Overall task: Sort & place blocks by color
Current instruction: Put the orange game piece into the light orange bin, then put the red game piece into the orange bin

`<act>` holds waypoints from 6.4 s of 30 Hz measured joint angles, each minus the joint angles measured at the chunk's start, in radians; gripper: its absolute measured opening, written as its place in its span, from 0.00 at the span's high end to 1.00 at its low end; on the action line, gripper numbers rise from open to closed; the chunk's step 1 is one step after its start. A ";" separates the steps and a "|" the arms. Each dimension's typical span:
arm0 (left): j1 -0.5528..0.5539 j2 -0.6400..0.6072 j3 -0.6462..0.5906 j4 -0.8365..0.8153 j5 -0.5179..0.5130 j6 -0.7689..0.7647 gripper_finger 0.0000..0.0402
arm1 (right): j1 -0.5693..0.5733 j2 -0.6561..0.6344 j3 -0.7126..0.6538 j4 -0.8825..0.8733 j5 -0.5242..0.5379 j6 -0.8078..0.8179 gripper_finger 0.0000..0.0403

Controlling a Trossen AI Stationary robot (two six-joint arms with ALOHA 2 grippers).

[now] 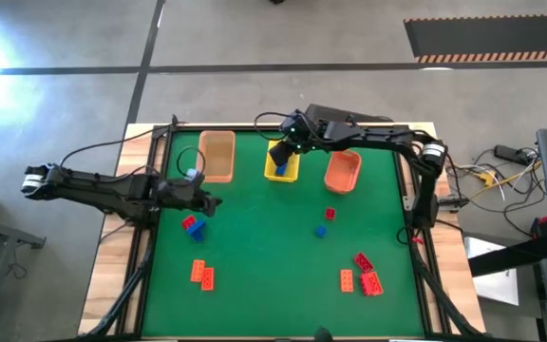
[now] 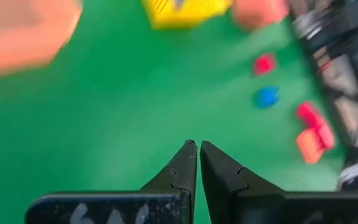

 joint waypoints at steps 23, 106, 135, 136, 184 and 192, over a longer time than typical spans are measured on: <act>-0.117 0.405 0.265 -0.448 0.444 -0.146 1.00 | 0.025 -0.184 0.000 -0.043 -0.010 0.000 0.63; -0.304 0.286 0.266 -0.426 -0.211 -0.464 0.68 | 0.025 -0.225 -0.001 -0.093 -0.018 -0.053 0.67; 0.778 0.511 0.254 0.035 -0.040 0.620 0.68 | 0.097 -0.420 -0.006 -0.187 -0.009 -0.025 0.71; 0.778 0.523 0.255 0.036 -0.039 0.621 0.68 | 0.098 -0.416 -0.007 -0.192 -0.009 -0.024 0.71; 0.621 0.179 0.251 0.101 0.122 0.589 0.52 | 0.392 -0.389 -0.034 -0.800 -0.140 0.738 0.73; 0.612 0.146 0.241 0.195 0.118 0.568 0.52 | 0.420 -0.388 -0.168 -0.791 -0.118 0.941 0.64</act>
